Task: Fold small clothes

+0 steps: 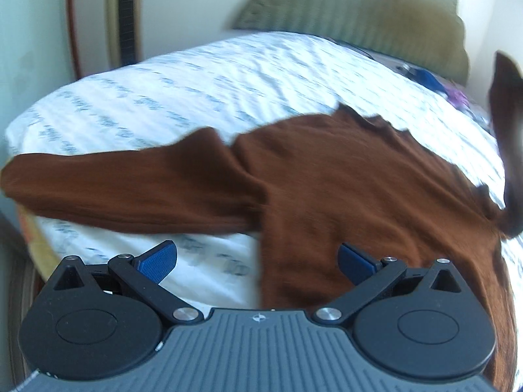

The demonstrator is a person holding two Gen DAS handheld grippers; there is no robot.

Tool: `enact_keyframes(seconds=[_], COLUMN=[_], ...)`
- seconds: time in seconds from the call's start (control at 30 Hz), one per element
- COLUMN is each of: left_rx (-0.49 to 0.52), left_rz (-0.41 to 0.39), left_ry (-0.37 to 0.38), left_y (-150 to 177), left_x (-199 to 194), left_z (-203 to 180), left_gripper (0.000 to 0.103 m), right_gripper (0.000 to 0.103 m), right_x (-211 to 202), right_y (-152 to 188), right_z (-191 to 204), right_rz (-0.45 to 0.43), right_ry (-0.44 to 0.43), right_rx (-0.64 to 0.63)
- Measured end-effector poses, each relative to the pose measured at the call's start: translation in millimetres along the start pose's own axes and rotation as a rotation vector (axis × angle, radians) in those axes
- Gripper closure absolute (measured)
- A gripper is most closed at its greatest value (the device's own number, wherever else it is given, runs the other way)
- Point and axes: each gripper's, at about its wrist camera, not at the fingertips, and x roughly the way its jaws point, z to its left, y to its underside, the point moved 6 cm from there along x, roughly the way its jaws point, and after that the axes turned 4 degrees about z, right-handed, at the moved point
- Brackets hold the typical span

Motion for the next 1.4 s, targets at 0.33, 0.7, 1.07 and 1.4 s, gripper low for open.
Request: enact_keyframes(seconds=[0.33, 0.7, 1.07, 1.4], left_rx=[-0.038, -0.069, -0.024, 0.239], left_rz=[-0.038, -0.008, 0.000, 0.111], left_ry=[-0.085, -0.019, 0.155, 0.071], left_y=[-22, -34, -45, -17], left_x=[-26, -4, 2, 68], left_z=[60, 36, -2, -68], left_gripper=[0.000, 0.000, 0.000, 0.000], right_gripper=[0.095, 0.007, 0.010, 0.057], right_x=[109, 115, 7, 46], right_y=[163, 177, 138, 145], right_z=[187, 190, 1, -228], right_rz=[0.253, 0.273, 0.033, 0.130], right_ry=[-0.216, -0.265, 0.041, 0.164], right_rx=[-0.122, -0.088, 0.104, 0.549])
